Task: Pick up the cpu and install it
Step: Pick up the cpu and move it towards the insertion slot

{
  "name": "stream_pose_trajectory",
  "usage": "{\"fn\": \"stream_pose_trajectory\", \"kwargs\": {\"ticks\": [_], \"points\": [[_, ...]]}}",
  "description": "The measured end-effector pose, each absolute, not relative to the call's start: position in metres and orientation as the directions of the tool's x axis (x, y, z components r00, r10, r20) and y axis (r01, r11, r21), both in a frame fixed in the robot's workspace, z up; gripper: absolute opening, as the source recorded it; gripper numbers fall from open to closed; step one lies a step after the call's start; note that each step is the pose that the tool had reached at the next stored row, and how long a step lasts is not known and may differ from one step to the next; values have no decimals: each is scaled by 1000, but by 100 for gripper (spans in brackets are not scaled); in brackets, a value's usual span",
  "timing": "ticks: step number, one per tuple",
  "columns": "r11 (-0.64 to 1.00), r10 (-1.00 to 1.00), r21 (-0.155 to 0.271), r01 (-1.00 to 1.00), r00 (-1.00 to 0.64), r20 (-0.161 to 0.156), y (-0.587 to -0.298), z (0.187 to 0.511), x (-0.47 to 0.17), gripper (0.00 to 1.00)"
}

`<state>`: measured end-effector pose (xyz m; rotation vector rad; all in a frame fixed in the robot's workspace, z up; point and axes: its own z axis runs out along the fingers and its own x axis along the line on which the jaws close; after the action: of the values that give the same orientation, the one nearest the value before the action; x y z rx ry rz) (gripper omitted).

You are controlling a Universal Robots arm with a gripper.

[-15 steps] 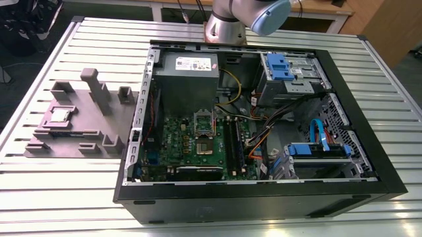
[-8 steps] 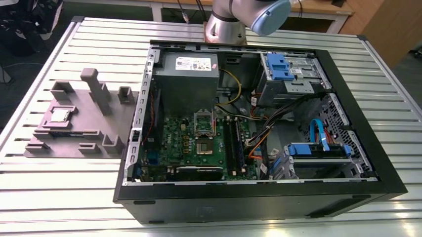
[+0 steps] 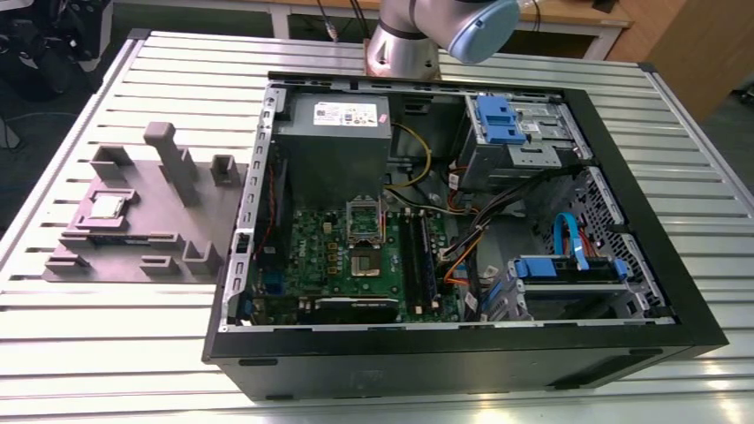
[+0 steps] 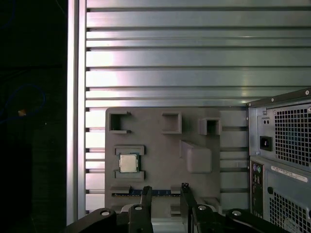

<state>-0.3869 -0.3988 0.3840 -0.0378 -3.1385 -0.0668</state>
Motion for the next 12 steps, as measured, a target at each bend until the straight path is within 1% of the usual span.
{"fn": "stream_pose_trajectory", "kwargs": {"ticks": [12], "points": [[999, 24, 42, 24, -1000, 3, -399, 384, -389, 37]]}}
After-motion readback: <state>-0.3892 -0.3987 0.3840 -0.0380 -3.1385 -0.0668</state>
